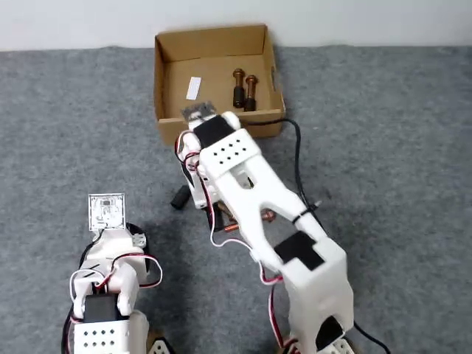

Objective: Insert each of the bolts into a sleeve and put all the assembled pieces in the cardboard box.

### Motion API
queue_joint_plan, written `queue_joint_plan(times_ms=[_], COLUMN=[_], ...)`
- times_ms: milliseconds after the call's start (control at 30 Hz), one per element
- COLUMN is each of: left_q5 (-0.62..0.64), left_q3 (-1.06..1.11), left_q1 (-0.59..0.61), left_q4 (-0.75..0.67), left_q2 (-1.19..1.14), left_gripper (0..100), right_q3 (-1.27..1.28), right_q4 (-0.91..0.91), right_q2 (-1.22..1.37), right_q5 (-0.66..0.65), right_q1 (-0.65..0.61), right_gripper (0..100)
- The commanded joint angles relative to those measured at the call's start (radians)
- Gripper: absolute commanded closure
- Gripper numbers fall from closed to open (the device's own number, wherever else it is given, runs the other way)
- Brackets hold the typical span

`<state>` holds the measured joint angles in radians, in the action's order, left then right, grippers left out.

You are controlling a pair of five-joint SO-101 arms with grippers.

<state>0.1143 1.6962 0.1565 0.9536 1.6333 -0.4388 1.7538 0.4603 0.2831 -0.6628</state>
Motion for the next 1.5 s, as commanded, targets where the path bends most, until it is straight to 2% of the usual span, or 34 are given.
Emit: queue_joint_plan(times_ms=[0,200,800,1067,1233,1467], left_q5=[0.011,0.011,0.011,0.011,0.011,0.011], left_q3=[-0.005,-0.005,-0.005,-0.005,-0.005,-0.005], left_q1=[0.009,0.009,0.009,0.009,0.009,0.009], left_q4=[-0.025,-0.025,-0.025,-0.025,-0.025,-0.025], left_q2=[0.002,0.002,0.002,0.002,0.002,0.002], left_gripper=[100,100,100,100,100,100], right_q3=[-0.034,-0.08,-0.115,-0.115,-0.115,-0.161], right_q4=[0.015,-0.033,-0.177,-0.182,-0.183,-0.15], right_q2=[0.048,0.122,0.251,0.318,0.32,0.317], right_q5=[0.025,0.025,0.017,0.02,0.018,0.023], right_q1=[-0.012,-0.042,-0.068,-0.068,-0.068,-0.067], right_gripper=[82.1,86.1,86.1,86.6,99.7,98.9])
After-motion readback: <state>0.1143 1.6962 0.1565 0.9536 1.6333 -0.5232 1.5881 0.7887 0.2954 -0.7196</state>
